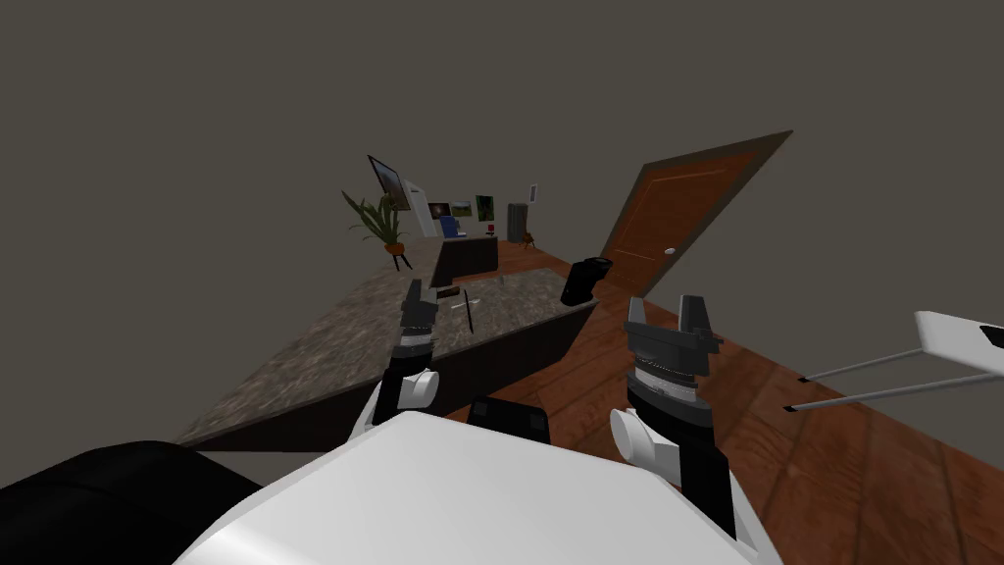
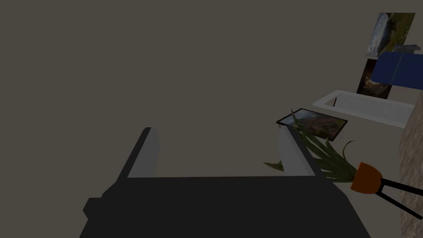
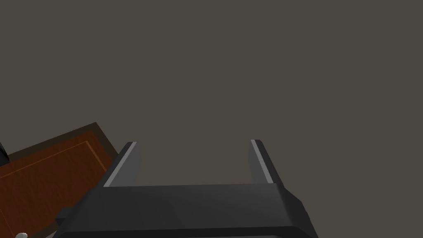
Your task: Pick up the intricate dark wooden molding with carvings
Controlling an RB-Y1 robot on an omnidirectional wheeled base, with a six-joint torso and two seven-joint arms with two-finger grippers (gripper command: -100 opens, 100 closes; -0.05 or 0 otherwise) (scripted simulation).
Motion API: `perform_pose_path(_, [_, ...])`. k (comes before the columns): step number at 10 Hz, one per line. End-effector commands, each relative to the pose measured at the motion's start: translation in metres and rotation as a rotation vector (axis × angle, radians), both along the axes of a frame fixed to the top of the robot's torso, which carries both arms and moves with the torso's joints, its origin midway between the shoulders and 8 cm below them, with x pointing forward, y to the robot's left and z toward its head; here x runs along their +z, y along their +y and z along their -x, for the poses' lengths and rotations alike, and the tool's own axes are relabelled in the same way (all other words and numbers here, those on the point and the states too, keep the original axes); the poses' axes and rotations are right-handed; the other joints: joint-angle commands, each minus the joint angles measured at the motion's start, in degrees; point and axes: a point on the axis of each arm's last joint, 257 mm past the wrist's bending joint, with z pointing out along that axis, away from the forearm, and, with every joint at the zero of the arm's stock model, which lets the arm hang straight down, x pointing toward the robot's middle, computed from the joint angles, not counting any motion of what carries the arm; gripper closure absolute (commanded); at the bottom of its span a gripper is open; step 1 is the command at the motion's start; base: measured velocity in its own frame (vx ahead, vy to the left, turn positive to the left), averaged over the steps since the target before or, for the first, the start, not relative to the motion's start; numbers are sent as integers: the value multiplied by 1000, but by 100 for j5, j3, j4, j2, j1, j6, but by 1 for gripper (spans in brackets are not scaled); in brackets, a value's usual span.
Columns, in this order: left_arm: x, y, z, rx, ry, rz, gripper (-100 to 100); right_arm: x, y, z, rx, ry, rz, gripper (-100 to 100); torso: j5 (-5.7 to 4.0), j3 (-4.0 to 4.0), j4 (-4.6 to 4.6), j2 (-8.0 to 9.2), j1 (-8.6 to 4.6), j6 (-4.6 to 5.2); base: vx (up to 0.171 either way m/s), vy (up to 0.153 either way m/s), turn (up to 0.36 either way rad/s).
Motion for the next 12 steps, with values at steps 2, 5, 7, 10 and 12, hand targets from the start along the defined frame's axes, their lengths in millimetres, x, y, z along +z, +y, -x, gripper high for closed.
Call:
perform_pose_path(2, [-12,0,2,-27,40,-42,-100,0,0,0,0,0,0,0,0,0,0,-1,-2,1,7,-15,-65])
perform_pose_path(5, [-38,8,9,-61,124,-80,-100,0,0,0,0,0,0,0,-2,-1,-1,-2,-10,1,15,-32,-125])
perform_pose_path(7, [-49,11,13,-76,161,-95,-100,0,0,0,0,0,0,0,-2,-3,-1,-5,-8,-1,18,-26,-63])
perform_pose_path(10, [-73,20,25,-103,242,-112,-100,0,0,0,0,0,0,0,-4,-4,-2,-8,-19,1,26,-47,-140])
perform_pose_path(12, [-94,31,38,-128,317,-112,-100,0,0,0,0,0,0,0,-4,-3,-1,-6,-14,1,28,-49,-191])
